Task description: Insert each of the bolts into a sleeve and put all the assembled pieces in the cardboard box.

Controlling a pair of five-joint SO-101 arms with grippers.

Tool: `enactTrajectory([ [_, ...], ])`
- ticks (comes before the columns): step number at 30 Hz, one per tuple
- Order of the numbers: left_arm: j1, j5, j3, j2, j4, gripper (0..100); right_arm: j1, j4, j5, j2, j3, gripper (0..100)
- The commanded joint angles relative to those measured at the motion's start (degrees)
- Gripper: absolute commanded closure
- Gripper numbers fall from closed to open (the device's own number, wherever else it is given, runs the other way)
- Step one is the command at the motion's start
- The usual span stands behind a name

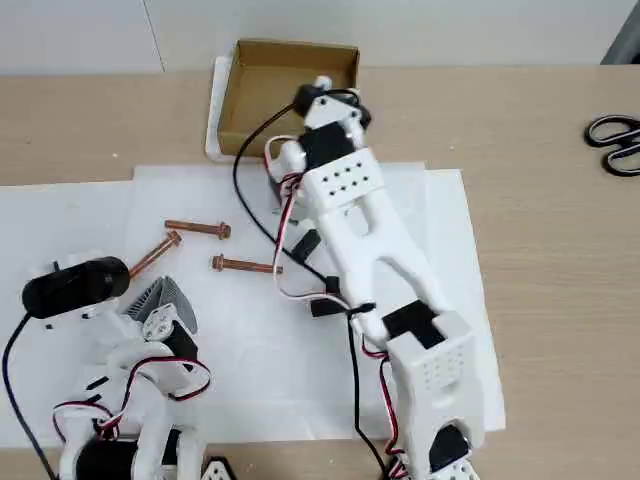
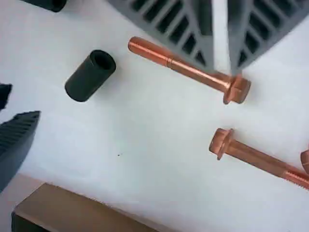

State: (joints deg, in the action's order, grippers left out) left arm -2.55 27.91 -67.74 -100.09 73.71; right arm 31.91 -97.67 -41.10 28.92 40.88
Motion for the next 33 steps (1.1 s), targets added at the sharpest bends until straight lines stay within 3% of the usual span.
enactTrajectory([
  [1, -0.4, 0.4, 2.4, 0.0, 0.2, 99, 1.0, 0.7, -1.5, 0.2, 0.3, 88.7],
  [9, -0.4, 0.4, 2.4, 0.0, 0.3, 99, 1.0, 2.3, -3.2, 5.4, 0.3, 88.2],
  [16, -0.4, 0.4, 2.4, 0.0, 0.3, 99, 1.0, 2.4, -3.1, 8.0, 0.3, 74.6],
  [33, -0.4, 0.2, 4.7, -0.1, 4.5, 99, 0.8, 11.5, -2.7, 13.1, 0.3, 74.7],
])
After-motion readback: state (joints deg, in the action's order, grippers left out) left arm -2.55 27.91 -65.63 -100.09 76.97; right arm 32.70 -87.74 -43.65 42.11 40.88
